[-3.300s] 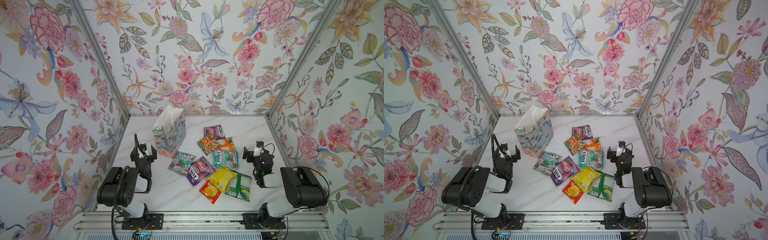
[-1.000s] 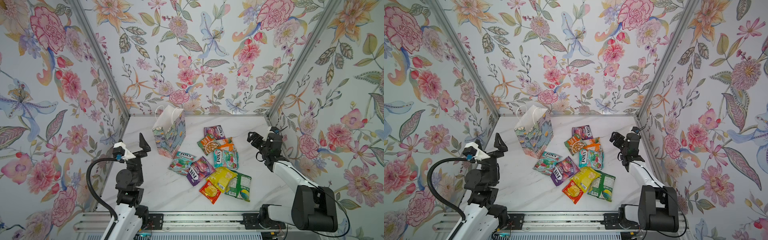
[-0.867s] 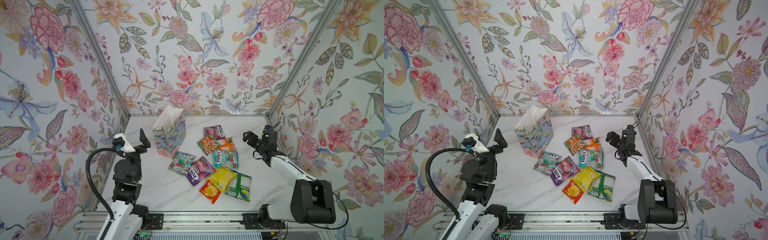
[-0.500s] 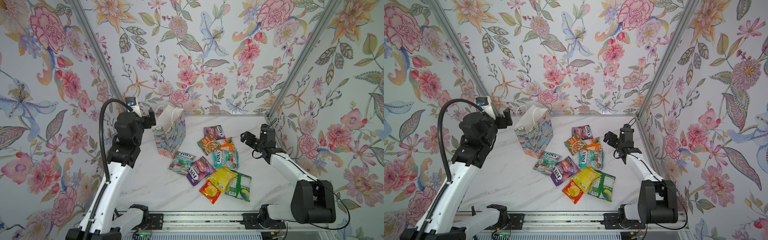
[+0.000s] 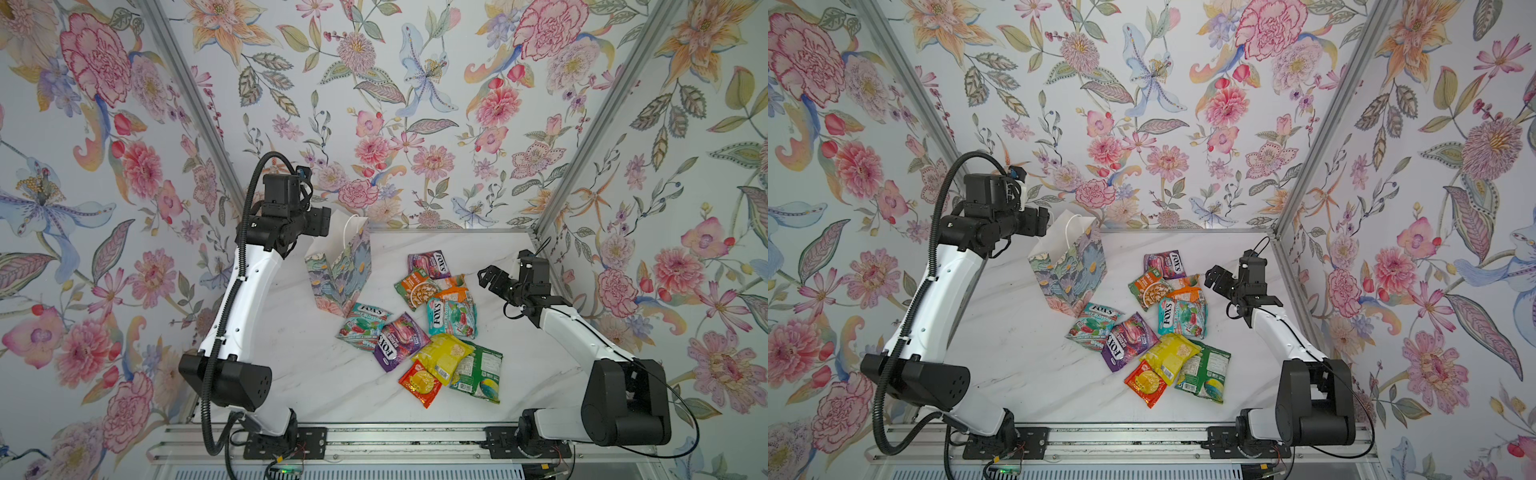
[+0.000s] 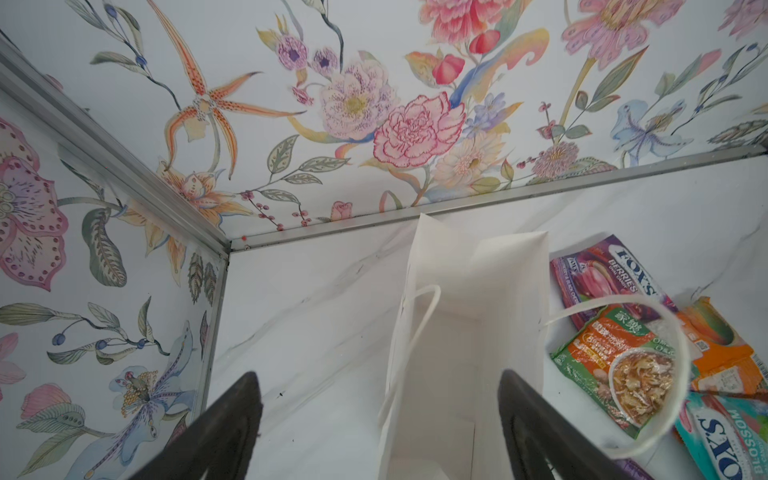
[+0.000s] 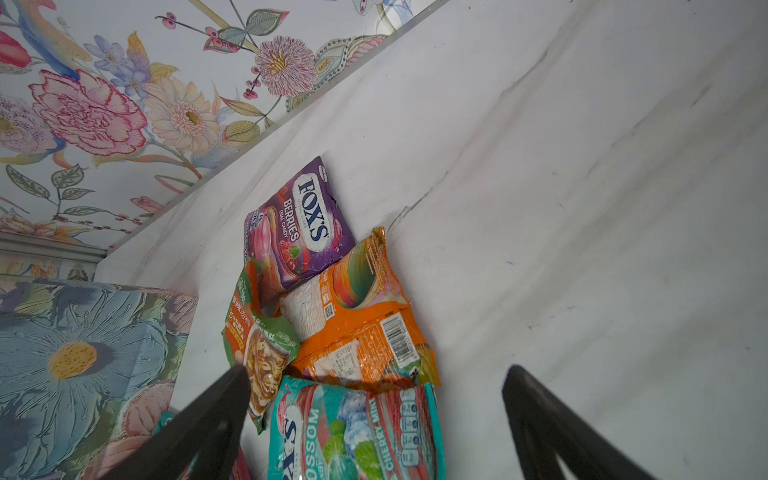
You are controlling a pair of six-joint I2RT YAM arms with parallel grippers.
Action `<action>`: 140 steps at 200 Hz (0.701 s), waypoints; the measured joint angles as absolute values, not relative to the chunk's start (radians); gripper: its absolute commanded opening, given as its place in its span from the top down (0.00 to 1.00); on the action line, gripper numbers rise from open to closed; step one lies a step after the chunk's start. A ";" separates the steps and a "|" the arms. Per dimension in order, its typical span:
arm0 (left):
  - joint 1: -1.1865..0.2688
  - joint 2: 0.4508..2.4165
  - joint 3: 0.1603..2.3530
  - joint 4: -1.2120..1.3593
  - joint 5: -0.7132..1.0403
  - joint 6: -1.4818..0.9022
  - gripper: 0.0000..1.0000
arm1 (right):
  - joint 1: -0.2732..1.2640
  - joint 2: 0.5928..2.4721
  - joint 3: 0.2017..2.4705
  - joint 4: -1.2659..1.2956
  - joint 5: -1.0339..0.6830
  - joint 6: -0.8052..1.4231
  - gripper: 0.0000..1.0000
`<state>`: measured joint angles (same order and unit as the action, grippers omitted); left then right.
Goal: Place the snacks into the paper bag
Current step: 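Raise the left gripper to the paper bag rim while right moves toward snacks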
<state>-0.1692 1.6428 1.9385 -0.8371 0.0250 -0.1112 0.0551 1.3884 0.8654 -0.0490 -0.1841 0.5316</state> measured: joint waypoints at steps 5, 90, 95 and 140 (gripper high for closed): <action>-0.167 1.654 1.943 -0.856 0.027 -0.110 0.15 | 0.055 1.391 0.865 -0.049 -0.187 0.532 0.03; -0.133 1.745 1.954 -0.978 0.058 -0.089 0.30 | 0.055 1.414 0.862 -0.049 -0.221 0.533 0.03; -0.133 1.746 1.954 -0.979 0.060 -0.089 0.30 | 0.055 1.414 0.862 -0.049 -0.221 0.533 0.03; -0.121 1.748 1.953 -0.984 0.084 -0.082 0.37 | 0.055 1.420 0.862 -0.047 -0.230 0.541 0.03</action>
<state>-0.1215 1.7477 1.9533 -0.9840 0.0845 -0.0822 0.0547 1.4200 0.8619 -0.0475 -0.2298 0.5407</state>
